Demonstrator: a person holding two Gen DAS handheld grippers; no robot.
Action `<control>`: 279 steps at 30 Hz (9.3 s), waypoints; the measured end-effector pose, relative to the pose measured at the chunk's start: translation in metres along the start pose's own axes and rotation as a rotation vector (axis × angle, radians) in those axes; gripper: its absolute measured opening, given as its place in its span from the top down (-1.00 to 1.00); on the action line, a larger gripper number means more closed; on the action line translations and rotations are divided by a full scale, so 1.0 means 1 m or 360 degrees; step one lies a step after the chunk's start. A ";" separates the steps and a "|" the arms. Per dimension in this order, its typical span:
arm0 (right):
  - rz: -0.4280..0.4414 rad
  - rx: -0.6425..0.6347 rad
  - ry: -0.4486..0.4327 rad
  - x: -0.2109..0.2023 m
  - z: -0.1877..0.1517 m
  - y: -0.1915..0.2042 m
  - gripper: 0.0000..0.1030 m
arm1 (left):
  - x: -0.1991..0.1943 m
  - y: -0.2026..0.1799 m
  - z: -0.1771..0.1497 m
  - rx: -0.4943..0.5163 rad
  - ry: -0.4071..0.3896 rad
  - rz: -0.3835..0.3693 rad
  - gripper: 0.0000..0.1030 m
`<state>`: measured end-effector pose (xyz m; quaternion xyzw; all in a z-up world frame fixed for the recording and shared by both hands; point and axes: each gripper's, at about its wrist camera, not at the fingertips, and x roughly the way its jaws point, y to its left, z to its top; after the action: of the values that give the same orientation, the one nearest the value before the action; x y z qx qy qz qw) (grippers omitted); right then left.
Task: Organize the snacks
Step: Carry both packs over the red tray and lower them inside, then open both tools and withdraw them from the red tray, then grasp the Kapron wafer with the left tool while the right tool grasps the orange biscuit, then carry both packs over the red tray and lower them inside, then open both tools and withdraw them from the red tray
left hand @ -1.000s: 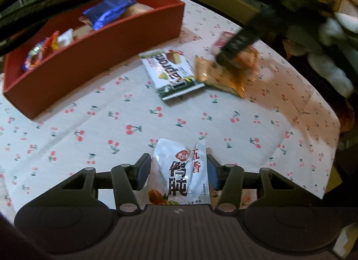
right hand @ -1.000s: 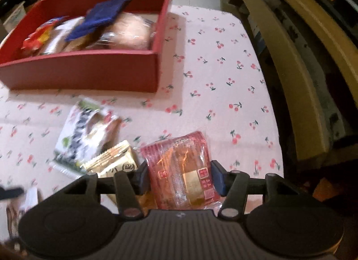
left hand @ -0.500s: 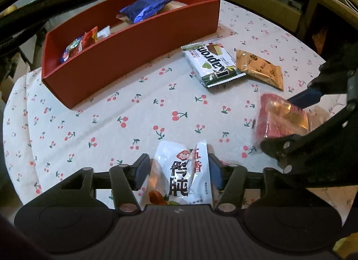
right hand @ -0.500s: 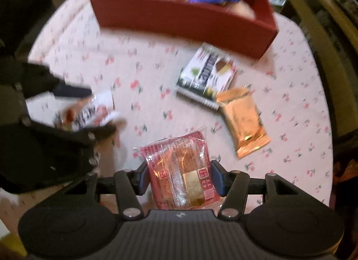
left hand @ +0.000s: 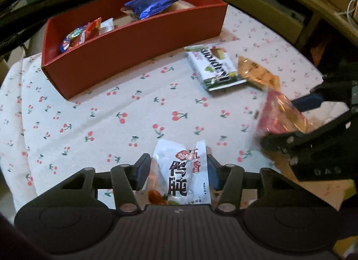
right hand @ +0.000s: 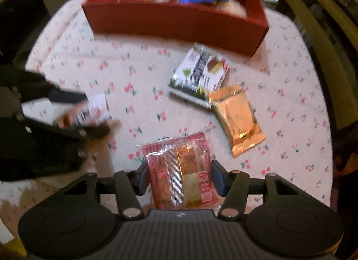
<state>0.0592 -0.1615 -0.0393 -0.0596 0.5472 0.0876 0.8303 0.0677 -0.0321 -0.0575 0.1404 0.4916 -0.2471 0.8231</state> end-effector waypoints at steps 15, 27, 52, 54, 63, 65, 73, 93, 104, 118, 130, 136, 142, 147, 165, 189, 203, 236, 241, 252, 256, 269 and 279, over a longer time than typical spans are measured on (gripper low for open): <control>-0.0016 0.0212 -0.0270 -0.028 0.076 -0.021 -0.39 | -0.047 0.029 0.067 -0.0198 -0.0360 0.0084 -0.17; -0.0009 0.0335 -0.0343 0.009 0.169 -0.046 -0.39 | -0.024 0.077 0.144 -0.0335 -0.0499 0.0215 -0.17; -0.0123 0.0315 -0.0387 0.052 0.206 -0.049 -0.39 | 0.023 0.091 0.160 -0.0361 -0.0431 0.0365 -0.18; -0.0126 0.0316 -0.0388 0.053 0.206 -0.051 -0.39 | 0.025 0.091 0.159 -0.0359 -0.0426 0.0375 -0.18; -0.0138 0.0309 -0.0402 0.057 0.206 -0.051 -0.40 | 0.027 0.089 0.159 -0.0342 -0.0422 0.0419 -0.23; -0.0133 0.0318 -0.0406 0.058 0.206 -0.053 -0.40 | 0.025 0.088 0.159 -0.0341 -0.0430 0.0422 -0.32; -0.0148 0.0336 -0.0447 0.052 0.207 -0.059 -0.49 | 0.021 0.087 0.160 -0.0338 -0.0450 0.0428 -0.49; -0.0194 0.0455 -0.0609 0.007 0.193 -0.089 -0.49 | -0.016 0.060 0.155 -0.0284 -0.0580 0.0351 -0.62; -0.0263 0.0387 -0.0524 -0.011 0.139 -0.096 -0.49 | -0.010 0.015 0.139 -0.0171 -0.0471 0.0085 -0.62; -0.0234 0.0350 -0.0398 -0.028 0.059 -0.120 -0.49 | 0.058 -0.053 0.134 -0.0098 -0.0183 0.0111 -0.60; -0.0129 0.0160 -0.0242 0.002 0.046 -0.103 -0.50 | 0.055 -0.025 0.097 -0.0219 -0.0045 0.0140 -0.26; -0.0088 -0.0018 -0.0098 0.032 0.045 -0.086 -0.50 | 0.029 -0.009 0.069 -0.0153 -0.0035 0.0121 -0.26; -0.0011 -0.0058 -0.0043 0.040 0.051 -0.083 -0.55 | 0.029 -0.003 0.061 -0.0171 -0.0020 0.0021 -0.27; 0.0046 -0.0112 -0.0002 0.043 0.049 -0.079 -0.58 | 0.028 0.006 0.058 -0.0194 -0.0016 -0.0022 -0.27; -0.0034 -0.0051 0.0006 0.035 0.042 -0.062 -0.09 | 0.034 0.005 0.056 -0.0146 -0.0036 0.0066 -0.69; -0.0100 0.0171 -0.0334 -0.026 0.071 -0.048 -0.08 | -0.017 0.003 0.073 -0.0137 -0.0324 0.0153 -0.26; -0.0061 0.0299 -0.0485 -0.012 0.161 -0.046 -0.08 | -0.021 0.057 0.145 -0.0296 -0.0516 0.0331 -0.26; -0.0174 0.0269 -0.0490 0.048 0.207 -0.051 -0.09 | 0.032 0.081 0.166 -0.0310 -0.0417 0.0429 -0.27; -0.0180 0.0269 -0.0491 0.049 0.207 -0.050 -0.09 | 0.034 0.085 0.166 -0.0329 -0.0408 0.0435 -0.27; -0.0181 0.0264 -0.0487 0.052 0.207 -0.051 -0.09 | 0.037 0.093 0.165 -0.0376 -0.0394 0.0448 -0.28; -0.0181 0.0258 -0.0470 0.056 0.208 -0.049 -0.09 | 0.037 0.093 0.164 -0.0378 -0.0394 0.0452 -0.28; -0.0096 0.0252 -0.0491 0.050 0.207 -0.049 -0.20 | 0.035 0.098 0.164 -0.0405 -0.0380 0.0454 -0.35; -0.0071 0.0264 -0.0513 0.030 0.199 -0.052 -0.24 | 0.019 0.094 0.161 -0.0410 -0.0420 0.0460 -0.64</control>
<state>0.2603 -0.1715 0.0117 0.0119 0.4110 0.0322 0.9110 0.2454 -0.0351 0.0020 0.0697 0.3821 -0.0782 0.9182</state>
